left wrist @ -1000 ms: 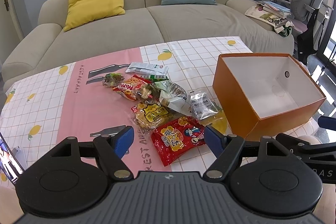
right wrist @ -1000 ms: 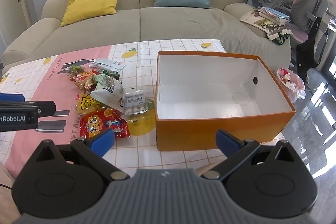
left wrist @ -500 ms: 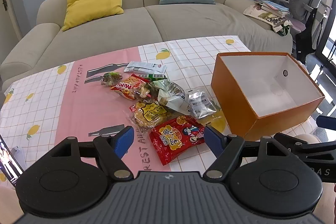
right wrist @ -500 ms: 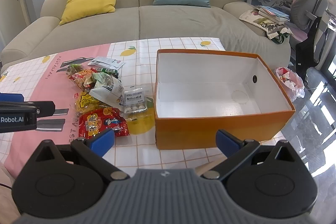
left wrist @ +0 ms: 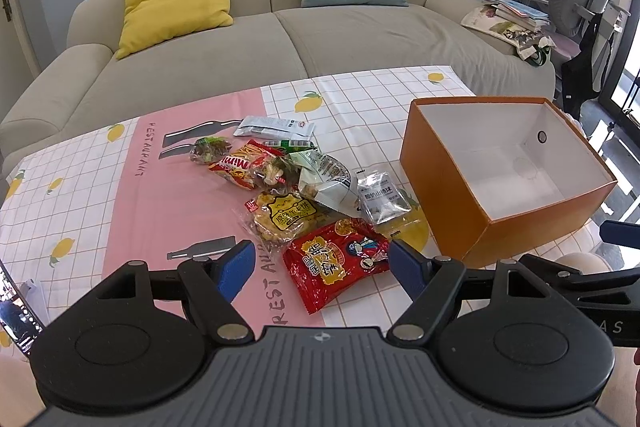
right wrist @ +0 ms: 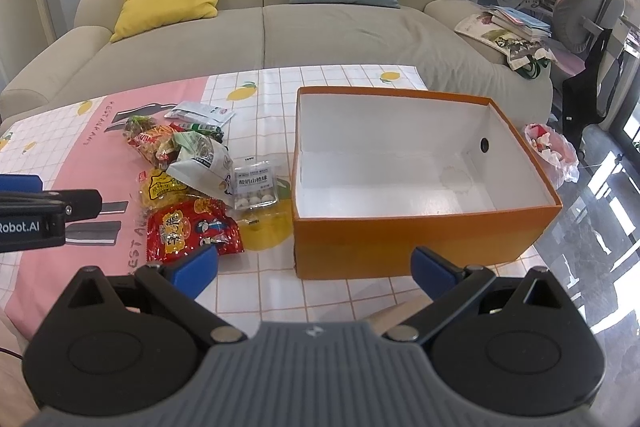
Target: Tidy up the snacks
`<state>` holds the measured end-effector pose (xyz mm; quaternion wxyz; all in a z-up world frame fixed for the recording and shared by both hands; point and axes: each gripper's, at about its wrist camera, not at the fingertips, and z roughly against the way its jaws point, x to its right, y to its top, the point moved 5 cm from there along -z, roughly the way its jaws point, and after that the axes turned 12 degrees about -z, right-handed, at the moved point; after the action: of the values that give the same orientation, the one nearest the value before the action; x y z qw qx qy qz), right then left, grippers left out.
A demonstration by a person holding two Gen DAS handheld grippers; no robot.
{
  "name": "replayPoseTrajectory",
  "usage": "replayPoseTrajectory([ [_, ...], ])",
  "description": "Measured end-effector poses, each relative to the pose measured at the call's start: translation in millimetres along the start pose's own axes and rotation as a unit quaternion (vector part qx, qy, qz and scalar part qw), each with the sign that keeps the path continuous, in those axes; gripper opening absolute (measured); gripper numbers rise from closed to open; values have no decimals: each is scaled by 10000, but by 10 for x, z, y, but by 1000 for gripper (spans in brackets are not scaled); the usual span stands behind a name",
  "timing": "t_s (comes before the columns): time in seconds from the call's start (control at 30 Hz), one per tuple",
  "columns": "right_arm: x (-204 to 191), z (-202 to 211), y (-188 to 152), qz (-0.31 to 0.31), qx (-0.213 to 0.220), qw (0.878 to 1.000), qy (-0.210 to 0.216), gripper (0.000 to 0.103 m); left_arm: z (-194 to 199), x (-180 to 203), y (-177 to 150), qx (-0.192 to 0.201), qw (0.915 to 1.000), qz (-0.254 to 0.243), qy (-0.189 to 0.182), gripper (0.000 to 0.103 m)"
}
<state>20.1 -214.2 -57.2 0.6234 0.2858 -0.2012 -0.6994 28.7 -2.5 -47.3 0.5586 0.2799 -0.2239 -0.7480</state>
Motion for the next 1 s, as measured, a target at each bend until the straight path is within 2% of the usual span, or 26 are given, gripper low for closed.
replayPoseTrajectory([
  [1.0, -22, -19, -22, 30, -3, 10000, 32, 100, 8, -64, -17, 42, 10000, 45, -21, 89],
])
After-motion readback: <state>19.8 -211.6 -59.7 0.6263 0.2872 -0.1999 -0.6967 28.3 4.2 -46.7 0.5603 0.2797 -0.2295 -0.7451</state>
